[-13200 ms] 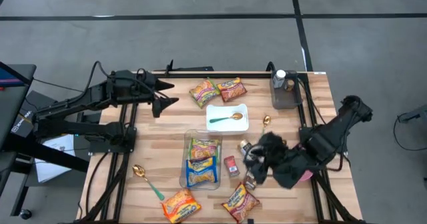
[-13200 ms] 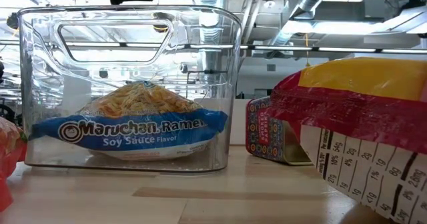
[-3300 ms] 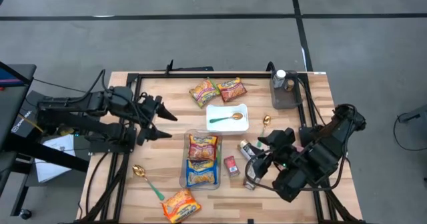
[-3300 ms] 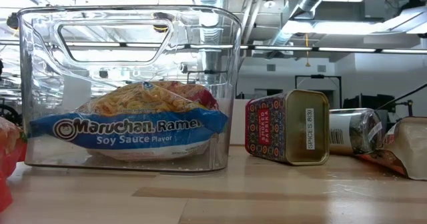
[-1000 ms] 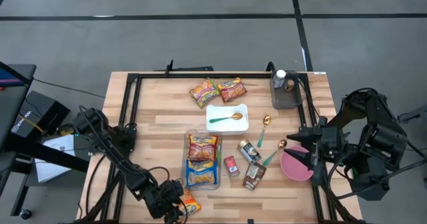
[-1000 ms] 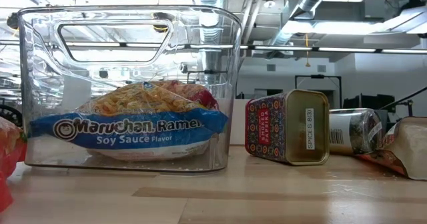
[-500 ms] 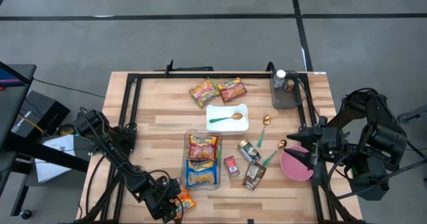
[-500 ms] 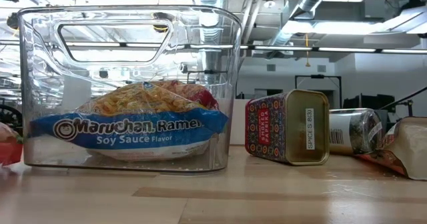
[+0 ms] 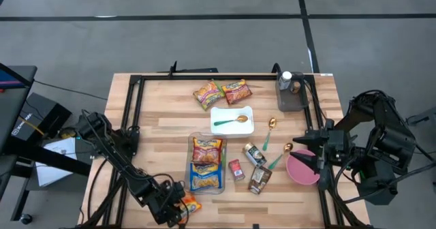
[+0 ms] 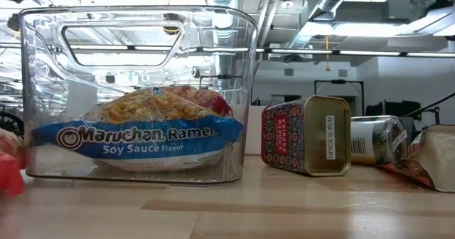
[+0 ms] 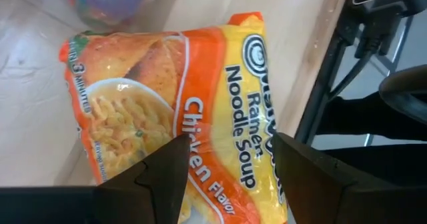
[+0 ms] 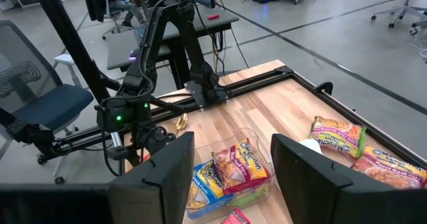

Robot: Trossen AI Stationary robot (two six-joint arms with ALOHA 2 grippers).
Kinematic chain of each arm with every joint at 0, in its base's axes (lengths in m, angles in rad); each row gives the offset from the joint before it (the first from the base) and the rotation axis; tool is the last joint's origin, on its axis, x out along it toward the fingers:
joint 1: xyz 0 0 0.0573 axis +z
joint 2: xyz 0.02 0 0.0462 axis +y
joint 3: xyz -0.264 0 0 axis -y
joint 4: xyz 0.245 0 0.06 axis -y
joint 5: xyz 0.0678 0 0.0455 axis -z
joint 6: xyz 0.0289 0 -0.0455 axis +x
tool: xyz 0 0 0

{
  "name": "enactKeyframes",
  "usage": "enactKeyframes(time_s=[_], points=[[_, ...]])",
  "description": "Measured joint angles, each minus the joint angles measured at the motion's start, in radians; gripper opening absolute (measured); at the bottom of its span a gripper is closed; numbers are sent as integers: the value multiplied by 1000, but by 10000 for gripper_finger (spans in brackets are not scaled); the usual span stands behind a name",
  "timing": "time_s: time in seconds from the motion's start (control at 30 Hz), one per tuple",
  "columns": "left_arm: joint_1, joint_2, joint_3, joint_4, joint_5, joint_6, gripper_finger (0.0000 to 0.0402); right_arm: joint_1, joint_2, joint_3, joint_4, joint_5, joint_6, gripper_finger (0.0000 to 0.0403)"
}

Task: Pick & Place Food Item
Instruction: Put the orange noodle pack into the transparent bin

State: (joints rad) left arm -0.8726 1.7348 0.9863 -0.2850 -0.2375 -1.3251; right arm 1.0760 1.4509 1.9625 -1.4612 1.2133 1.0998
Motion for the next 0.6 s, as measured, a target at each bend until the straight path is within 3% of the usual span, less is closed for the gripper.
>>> enactKeyframes(time_s=[0.6], points=[[3,0,0,-129,-55,0,209,0,0,0,3,0,0,193]])
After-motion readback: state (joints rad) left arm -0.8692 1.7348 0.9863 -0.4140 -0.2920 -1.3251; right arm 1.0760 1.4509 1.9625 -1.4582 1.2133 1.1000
